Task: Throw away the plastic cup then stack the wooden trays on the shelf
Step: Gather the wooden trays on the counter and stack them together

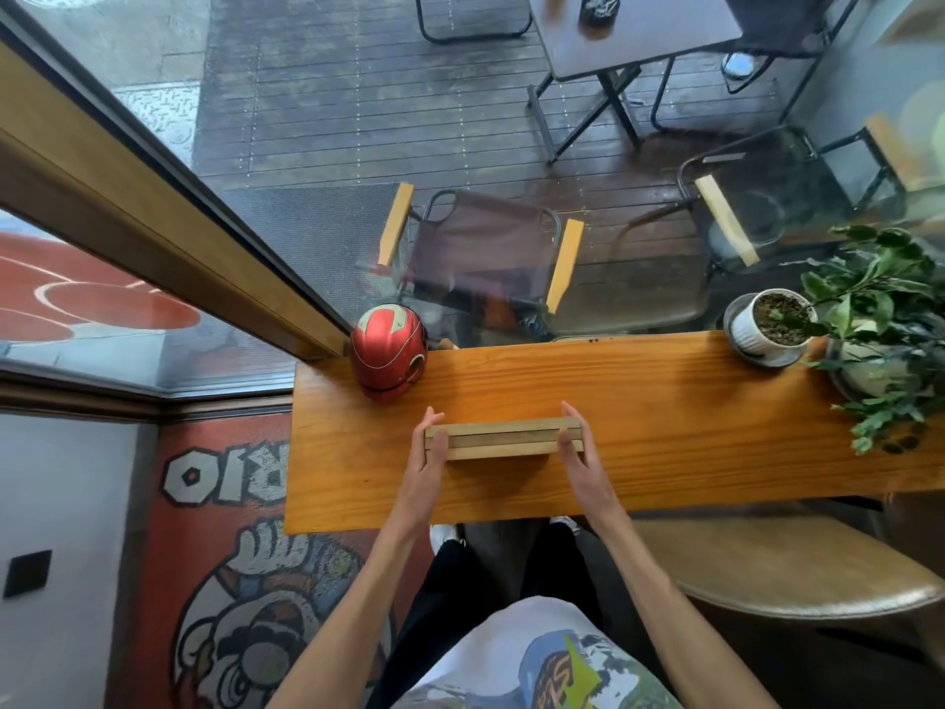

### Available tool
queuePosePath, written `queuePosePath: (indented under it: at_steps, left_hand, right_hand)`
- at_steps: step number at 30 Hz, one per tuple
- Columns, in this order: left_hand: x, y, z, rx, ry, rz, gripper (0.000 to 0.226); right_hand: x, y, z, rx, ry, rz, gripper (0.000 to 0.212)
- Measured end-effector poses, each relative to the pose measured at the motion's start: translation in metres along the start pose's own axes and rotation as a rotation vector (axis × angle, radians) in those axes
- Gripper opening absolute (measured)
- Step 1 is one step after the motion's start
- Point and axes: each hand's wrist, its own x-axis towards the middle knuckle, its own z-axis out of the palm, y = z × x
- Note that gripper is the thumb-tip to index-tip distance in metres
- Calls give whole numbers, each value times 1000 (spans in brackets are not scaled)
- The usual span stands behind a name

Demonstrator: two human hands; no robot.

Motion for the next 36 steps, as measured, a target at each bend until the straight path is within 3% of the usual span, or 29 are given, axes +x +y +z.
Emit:
queuePosePath:
  at_steps: [5,8,10,12,16,20,22,27,36]
  left_hand:
    - [1,4,18,-202,240,-59,57]
    - [3,4,21,-177,261,-42,52]
    - [6,5,19,-169,246,-49,51]
    - [3,5,18,-153,261,-23,51]
    - [-7,-1,14,-77,169,-41,55]
    - [-14,-13,-4,59,-32,31,107]
    - [-18,-16,-8,146,-95,67,116]
    - [-13,-20,-12,267,-114,107,112]
    - [-7,-30,-22,304,-150,77,91]
  right_hand:
    - [0,1,13,163,167,-3,94]
    - [2,-2,18,218,230,-1,67]
    - [4,-4,20,232,233,2,61]
    - [2,-4,20,206,235,-13,66]
    - [-6,2,11,99,143,-40,102]
    - [-8,5,-6,-143,-6,-173,116]
    - [-9,9,-11,-257,-30,-223,111]
    - [-3,13,-15,-350,5,-327,84]
    - [-3,27,-5,-195,51,-245,88]
